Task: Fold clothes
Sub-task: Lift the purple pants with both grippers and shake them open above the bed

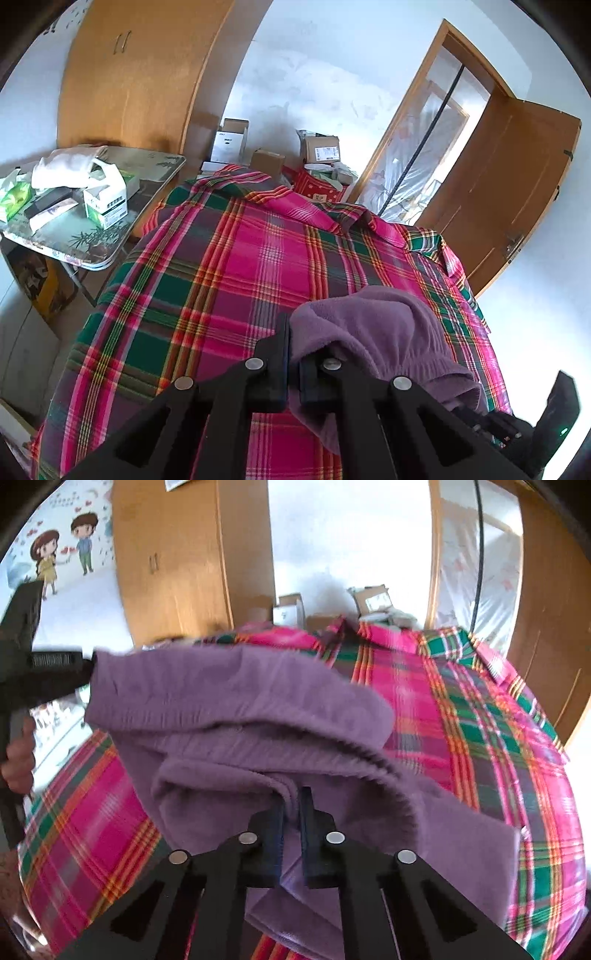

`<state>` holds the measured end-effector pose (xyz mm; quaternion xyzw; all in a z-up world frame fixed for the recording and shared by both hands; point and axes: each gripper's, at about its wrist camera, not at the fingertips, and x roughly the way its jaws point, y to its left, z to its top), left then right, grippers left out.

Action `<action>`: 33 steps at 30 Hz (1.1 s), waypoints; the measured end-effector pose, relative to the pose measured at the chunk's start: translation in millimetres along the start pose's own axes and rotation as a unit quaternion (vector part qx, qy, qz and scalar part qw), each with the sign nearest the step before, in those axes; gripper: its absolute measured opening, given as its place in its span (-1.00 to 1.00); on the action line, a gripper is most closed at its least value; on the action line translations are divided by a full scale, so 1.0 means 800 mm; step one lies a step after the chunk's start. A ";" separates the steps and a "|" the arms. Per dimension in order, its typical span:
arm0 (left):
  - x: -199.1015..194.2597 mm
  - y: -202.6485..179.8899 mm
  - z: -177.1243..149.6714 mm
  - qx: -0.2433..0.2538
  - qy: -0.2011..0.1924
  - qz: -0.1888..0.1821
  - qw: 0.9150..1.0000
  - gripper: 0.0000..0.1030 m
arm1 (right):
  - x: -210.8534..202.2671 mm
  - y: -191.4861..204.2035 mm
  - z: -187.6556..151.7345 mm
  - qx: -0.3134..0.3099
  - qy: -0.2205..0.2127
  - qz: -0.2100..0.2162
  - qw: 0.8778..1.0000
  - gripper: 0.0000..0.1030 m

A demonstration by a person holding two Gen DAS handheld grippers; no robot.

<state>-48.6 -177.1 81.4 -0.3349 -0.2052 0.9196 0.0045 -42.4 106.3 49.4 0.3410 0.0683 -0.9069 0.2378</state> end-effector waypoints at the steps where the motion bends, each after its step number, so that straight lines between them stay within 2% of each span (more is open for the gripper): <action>1: -0.001 0.003 0.000 -0.003 -0.001 0.001 1.000 -0.93 | -0.003 -0.003 0.006 0.005 -0.007 0.001 1.000 -0.88; 6: -0.012 0.022 -0.002 -0.026 -0.008 0.006 1.000 -0.93 | -0.011 -0.011 0.039 0.020 -0.036 0.000 0.999 -0.89; 12: -0.027 0.053 -0.010 -0.052 -0.013 0.026 0.998 -0.93 | -0.012 -0.002 0.085 0.009 -0.072 0.011 0.997 -0.89; 22: -0.046 0.101 -0.023 -0.088 -0.019 0.065 0.994 -0.93 | 0.023 0.022 0.151 0.013 -0.096 0.047 0.994 -0.89; 29: -0.050 0.130 -0.031 -0.111 -0.013 0.085 0.990 -0.93 | 0.057 0.036 0.173 0.015 -0.088 0.056 0.994 -0.89; 33: -0.050 0.139 -0.035 -0.115 -0.010 0.092 0.989 -0.93 | 0.089 0.037 0.180 0.028 -0.064 0.062 0.996 -0.89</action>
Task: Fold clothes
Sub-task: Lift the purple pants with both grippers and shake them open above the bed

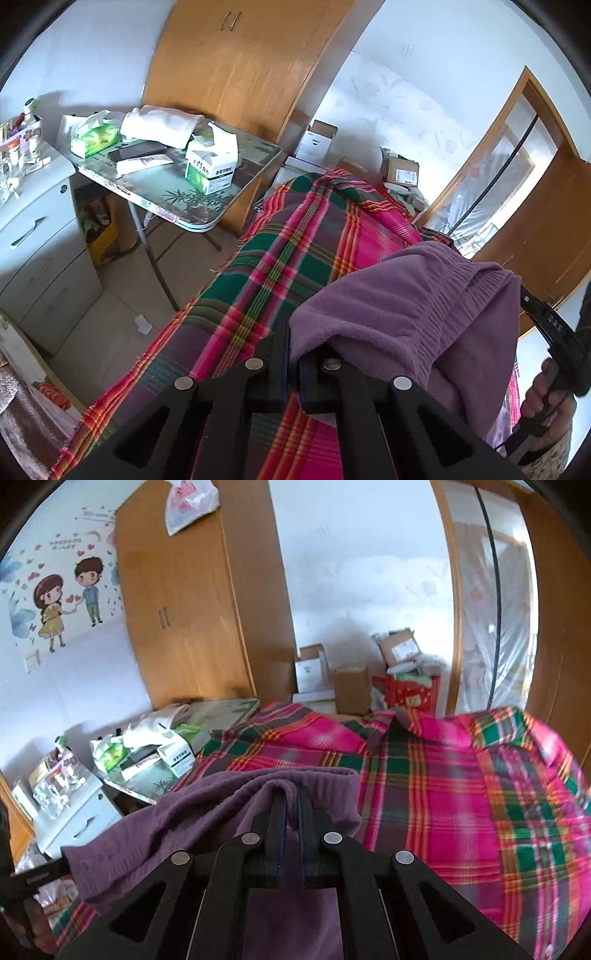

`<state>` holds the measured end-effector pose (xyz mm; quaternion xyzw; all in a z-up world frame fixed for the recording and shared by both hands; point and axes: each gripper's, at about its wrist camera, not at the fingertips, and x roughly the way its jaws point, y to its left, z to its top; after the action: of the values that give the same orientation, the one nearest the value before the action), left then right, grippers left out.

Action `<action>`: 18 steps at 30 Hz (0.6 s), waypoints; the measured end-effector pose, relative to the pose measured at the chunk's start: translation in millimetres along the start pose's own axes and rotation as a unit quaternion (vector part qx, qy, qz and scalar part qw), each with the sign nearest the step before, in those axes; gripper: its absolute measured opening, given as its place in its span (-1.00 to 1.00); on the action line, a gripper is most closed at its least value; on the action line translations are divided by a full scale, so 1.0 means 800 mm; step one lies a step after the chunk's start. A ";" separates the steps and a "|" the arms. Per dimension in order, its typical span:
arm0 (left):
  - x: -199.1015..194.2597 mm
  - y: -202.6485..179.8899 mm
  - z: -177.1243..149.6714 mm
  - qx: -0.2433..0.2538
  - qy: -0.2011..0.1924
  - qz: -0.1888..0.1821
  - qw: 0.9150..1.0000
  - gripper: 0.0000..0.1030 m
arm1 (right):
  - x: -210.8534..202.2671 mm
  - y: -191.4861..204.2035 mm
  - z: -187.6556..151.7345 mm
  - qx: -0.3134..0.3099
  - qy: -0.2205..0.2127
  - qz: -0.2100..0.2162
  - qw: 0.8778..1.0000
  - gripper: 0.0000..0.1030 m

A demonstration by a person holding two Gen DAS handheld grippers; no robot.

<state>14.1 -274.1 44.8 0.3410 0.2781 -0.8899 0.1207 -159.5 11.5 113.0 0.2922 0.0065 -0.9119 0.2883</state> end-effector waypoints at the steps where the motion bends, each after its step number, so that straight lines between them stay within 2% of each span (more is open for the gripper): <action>1: 0.001 0.003 -0.001 -0.001 0.002 0.002 1.000 -0.93 | 0.007 -0.001 0.000 0.006 0.005 0.003 1.000 -0.89; 8: 0.019 0.020 -0.008 -0.017 0.027 0.023 0.999 -0.93 | 0.056 0.005 -0.010 0.007 0.054 0.022 0.998 -0.87; 12: 0.025 0.019 -0.012 -0.017 0.041 0.028 0.999 -0.89 | 0.057 -0.001 -0.016 0.013 0.071 0.029 0.997 -0.83; 16: 0.019 0.016 -0.015 -0.022 0.038 0.024 0.999 -0.86 | 0.043 -0.009 -0.020 0.022 0.075 0.027 0.997 -0.59; 18: 0.015 0.015 -0.017 -0.022 0.036 0.026 0.999 -0.86 | 0.032 -0.014 -0.023 0.027 0.071 0.028 0.997 -0.57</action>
<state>17.6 -276.0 23.7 0.3769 0.2924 -0.8675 0.1411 -172.5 11.2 82.2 0.3640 -0.0060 -0.8800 0.3049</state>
